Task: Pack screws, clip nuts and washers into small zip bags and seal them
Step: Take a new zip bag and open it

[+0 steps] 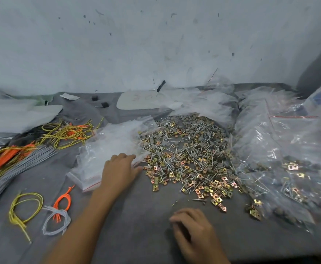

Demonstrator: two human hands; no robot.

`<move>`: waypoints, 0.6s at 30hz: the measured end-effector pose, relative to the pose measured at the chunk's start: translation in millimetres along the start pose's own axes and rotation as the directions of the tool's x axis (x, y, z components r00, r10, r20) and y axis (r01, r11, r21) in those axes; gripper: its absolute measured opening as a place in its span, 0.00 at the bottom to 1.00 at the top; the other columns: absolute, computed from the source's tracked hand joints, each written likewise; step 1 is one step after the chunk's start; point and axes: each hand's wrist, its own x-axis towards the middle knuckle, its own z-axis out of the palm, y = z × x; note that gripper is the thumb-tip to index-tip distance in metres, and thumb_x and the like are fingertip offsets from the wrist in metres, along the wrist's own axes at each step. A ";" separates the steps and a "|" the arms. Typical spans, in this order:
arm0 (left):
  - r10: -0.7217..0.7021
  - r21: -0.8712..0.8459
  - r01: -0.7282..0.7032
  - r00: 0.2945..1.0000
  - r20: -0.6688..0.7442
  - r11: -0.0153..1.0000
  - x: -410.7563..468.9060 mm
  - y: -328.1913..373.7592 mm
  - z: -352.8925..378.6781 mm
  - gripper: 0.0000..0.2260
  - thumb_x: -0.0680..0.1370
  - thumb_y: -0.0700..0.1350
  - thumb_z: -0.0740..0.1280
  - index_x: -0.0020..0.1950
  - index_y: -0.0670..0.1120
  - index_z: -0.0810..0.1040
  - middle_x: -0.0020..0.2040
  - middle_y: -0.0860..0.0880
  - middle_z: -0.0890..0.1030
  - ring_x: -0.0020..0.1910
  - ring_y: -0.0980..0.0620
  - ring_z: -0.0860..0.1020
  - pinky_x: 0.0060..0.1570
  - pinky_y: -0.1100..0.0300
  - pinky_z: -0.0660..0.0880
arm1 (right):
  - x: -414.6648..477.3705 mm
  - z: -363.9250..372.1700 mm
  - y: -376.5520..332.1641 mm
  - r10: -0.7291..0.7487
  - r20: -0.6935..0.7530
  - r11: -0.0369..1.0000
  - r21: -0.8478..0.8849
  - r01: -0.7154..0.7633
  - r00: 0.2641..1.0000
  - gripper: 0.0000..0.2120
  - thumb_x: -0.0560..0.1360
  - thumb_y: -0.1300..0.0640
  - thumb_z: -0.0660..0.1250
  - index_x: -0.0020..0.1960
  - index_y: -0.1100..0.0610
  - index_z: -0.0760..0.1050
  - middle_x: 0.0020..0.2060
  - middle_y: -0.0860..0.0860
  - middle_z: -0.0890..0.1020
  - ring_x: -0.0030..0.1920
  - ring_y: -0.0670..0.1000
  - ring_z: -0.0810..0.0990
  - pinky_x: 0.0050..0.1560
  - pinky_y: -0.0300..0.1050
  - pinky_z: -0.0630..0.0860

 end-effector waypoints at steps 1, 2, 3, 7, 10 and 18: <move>0.012 0.041 -0.012 1.000 0.010 0.999 3.0 2.1 0.9 0.17 0.82 0.58 0.61 0.65 0.52 0.79 0.62 0.47 0.79 0.61 0.43 0.75 0.58 0.51 0.72 | -0.9 0.8 2.3 -0.011 -0.008 1.000 -0.008 0.011 1.000 0.08 0.67 0.61 0.75 0.45 0.52 0.83 0.44 0.45 0.82 0.45 0.46 0.80 0.50 0.33 0.74; 0.014 0.061 -0.014 1.000 0.006 0.998 5.1 2.6 0.9 0.14 0.83 0.54 0.59 0.61 0.51 0.81 0.58 0.46 0.80 0.58 0.43 0.75 0.55 0.52 0.72 | -1.6 0.6 4.4 -0.011 -0.015 1.000 -0.006 0.011 1.000 0.09 0.67 0.62 0.75 0.45 0.52 0.83 0.44 0.45 0.83 0.45 0.47 0.80 0.50 0.33 0.75; 0.010 0.052 -0.009 1.000 -0.020 0.999 6.0 1.8 0.3 0.13 0.83 0.51 0.59 0.57 0.49 0.82 0.54 0.46 0.81 0.54 0.43 0.76 0.52 0.52 0.73 | -1.9 -0.4 6.3 -0.010 -0.022 1.000 -0.001 0.010 1.000 0.09 0.67 0.62 0.75 0.45 0.53 0.83 0.43 0.45 0.83 0.44 0.46 0.80 0.50 0.33 0.75; -0.123 -0.316 0.056 0.973 -0.196 0.947 -2.6 -5.1 -14.4 0.09 0.82 0.47 0.64 0.50 0.48 0.84 0.48 0.49 0.83 0.48 0.46 0.78 0.45 0.51 0.76 | -1.3 -2.8 3.0 0.031 0.016 0.999 0.018 -0.031 0.999 0.09 0.68 0.62 0.75 0.46 0.51 0.83 0.43 0.43 0.82 0.46 0.45 0.79 0.51 0.31 0.73; -0.193 -0.551 0.043 0.957 -0.216 0.834 -29.0 1.1 -31.5 0.05 0.76 0.44 0.70 0.43 0.54 0.80 0.43 0.56 0.81 0.44 0.53 0.78 0.44 0.53 0.76 | 4.3 -6.4 -6.2 0.144 0.040 0.982 0.114 -0.147 0.989 0.09 0.73 0.58 0.72 0.51 0.48 0.82 0.46 0.39 0.81 0.47 0.42 0.79 0.50 0.32 0.73; -0.016 -0.654 -0.025 0.998 -0.057 0.756 -114.1 42.5 -15.0 0.11 0.71 0.45 0.77 0.36 0.50 0.75 0.32 0.55 0.78 0.35 0.59 0.75 0.35 0.66 0.69 | 39.5 2.1 -36.4 0.086 0.257 0.983 0.133 -0.123 0.963 0.18 0.83 0.53 0.61 0.73 0.47 0.72 0.61 0.45 0.78 0.62 0.46 0.76 0.65 0.40 0.70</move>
